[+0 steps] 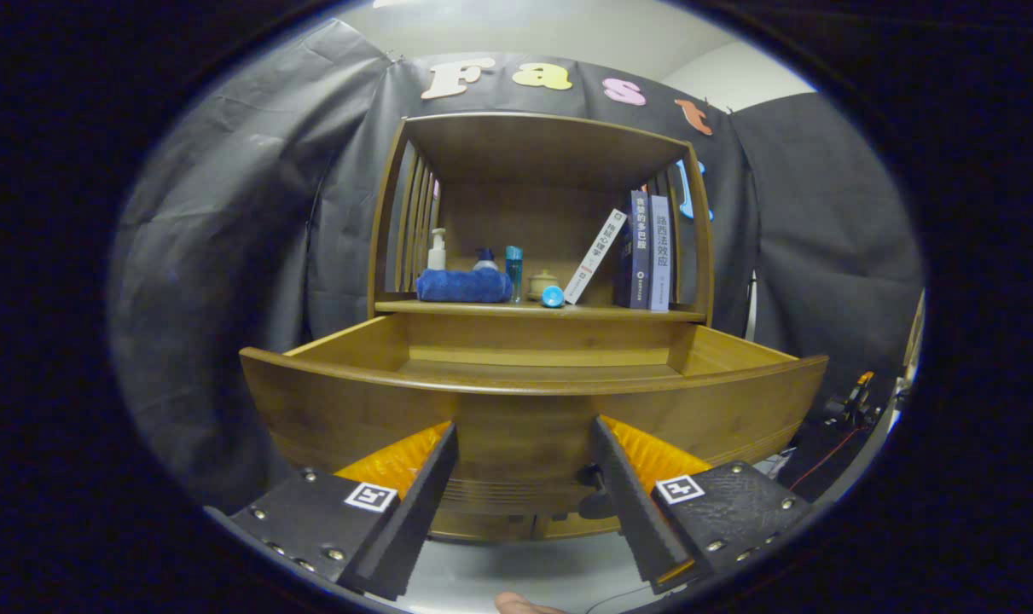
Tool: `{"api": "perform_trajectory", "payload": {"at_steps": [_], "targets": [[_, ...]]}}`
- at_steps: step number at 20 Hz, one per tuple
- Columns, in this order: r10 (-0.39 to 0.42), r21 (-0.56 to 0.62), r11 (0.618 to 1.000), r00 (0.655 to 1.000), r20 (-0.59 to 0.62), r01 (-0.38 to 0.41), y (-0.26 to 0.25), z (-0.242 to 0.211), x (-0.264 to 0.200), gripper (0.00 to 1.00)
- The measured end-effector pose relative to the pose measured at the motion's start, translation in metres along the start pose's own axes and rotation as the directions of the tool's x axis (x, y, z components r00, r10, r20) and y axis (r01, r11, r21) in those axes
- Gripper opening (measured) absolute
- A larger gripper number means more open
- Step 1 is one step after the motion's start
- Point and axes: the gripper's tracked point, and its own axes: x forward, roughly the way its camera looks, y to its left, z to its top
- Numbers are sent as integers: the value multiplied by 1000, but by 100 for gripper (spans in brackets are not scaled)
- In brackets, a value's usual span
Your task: Pull open the drawer, take out the items inside it, and place them on the countertop above the cabinet.
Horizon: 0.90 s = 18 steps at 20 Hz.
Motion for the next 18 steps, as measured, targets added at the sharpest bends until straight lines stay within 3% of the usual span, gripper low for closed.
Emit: {"api": "perform_trajectory", "payload": {"at_steps": [3,18], "targets": [[20,53,998,1000,-10,-20,0,1,13,95],[4,57,998,997,81,-8,9,19,105,95]]}}
